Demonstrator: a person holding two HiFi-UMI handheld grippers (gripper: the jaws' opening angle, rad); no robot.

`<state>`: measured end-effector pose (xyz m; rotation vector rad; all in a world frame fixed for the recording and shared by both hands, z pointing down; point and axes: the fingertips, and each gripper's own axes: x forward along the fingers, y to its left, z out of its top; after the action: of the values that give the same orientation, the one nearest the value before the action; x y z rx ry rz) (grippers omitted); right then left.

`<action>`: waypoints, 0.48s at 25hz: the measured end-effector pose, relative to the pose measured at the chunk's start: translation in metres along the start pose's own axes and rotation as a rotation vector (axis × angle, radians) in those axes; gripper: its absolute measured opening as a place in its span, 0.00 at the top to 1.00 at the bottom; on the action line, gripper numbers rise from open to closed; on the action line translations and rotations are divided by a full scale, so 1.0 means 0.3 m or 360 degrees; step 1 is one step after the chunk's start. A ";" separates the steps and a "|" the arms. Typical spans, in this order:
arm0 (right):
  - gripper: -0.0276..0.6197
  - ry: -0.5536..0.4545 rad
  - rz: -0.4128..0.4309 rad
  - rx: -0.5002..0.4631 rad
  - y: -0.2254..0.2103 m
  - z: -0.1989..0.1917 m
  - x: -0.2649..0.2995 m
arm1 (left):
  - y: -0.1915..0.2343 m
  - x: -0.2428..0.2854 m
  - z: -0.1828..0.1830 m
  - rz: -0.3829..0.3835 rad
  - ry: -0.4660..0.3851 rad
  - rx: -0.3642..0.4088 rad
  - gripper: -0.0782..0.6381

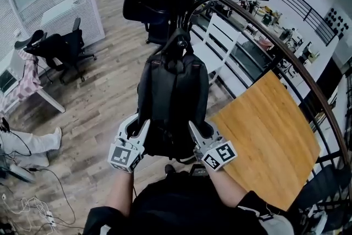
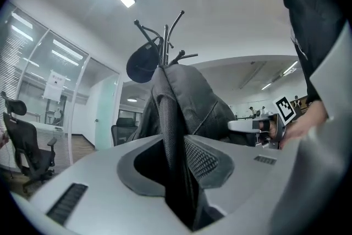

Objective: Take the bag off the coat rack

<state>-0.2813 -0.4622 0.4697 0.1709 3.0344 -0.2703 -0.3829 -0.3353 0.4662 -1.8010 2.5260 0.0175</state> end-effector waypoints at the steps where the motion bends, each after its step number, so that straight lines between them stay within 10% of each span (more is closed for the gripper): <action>1: 0.79 -0.0006 -0.0004 -0.0011 0.007 0.012 -0.009 | -0.010 -0.006 0.012 -0.0012 -0.0007 -0.0004 0.73; 12: 0.79 -0.0122 -0.0038 -0.0114 0.141 0.184 -0.102 | -0.092 -0.113 0.203 -0.0112 -0.0106 -0.0028 0.74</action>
<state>-0.2416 -0.4340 0.4113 0.1165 2.9659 -0.1654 -0.3443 -0.3104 0.4071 -1.8622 2.4239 0.0965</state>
